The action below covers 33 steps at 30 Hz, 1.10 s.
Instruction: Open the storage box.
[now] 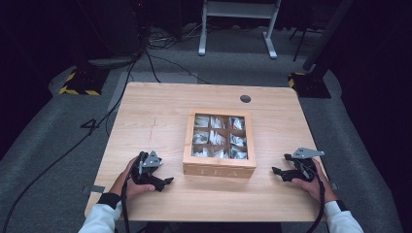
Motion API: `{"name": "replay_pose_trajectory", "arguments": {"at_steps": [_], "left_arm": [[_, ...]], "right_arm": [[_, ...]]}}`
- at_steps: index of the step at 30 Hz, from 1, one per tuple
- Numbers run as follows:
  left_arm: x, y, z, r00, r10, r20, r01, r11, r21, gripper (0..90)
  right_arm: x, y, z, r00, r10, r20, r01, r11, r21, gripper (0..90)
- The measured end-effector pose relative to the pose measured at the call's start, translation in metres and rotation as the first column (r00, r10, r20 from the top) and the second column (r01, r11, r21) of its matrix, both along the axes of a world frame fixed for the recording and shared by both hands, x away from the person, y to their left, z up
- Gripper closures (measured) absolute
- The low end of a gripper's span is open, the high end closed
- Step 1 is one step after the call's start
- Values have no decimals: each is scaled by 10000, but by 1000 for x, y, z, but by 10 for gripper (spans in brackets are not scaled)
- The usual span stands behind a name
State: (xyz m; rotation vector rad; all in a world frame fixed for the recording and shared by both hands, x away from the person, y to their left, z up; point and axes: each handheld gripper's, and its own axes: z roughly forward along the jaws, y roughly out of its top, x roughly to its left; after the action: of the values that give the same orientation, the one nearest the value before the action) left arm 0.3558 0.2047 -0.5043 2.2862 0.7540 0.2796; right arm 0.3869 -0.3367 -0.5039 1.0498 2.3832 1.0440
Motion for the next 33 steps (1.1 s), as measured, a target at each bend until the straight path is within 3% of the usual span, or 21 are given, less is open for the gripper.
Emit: {"name": "replay_pose_trajectory", "arguments": {"at_steps": [10,14,18,22,28,30,33], "left_arm": [[1,-1,0,10000,47,7,-47,10000,-1,104],[0,-1,0,9999,165,-2,-165,9999,19,100],[0,-2,0,9996,270,-13,-270,9996,-3,95],[1,-5,0,9993,382,-45,-382,9993,53,79],[3,-9,0,9991,424,-81,-423,9991,93,60],[5,-10,0,9991,414,-70,-413,9991,103,57],[5,-11,0,9991,424,-86,-423,9990,109,55]], "right_arm": [[1,0,1,9997,-216,-134,214,9996,-176,146],[1,3,4,9997,-141,-204,133,9993,-359,192],[-1,5,8,9995,114,-278,-115,9999,-21,225],[-8,14,23,9982,603,57,-605,9970,485,252],[-19,31,41,9903,1210,689,-1257,9897,685,265],[-25,40,48,9825,1603,952,-1680,9826,791,285],[-29,47,50,9781,1831,989,-1913,9782,806,288]]}}
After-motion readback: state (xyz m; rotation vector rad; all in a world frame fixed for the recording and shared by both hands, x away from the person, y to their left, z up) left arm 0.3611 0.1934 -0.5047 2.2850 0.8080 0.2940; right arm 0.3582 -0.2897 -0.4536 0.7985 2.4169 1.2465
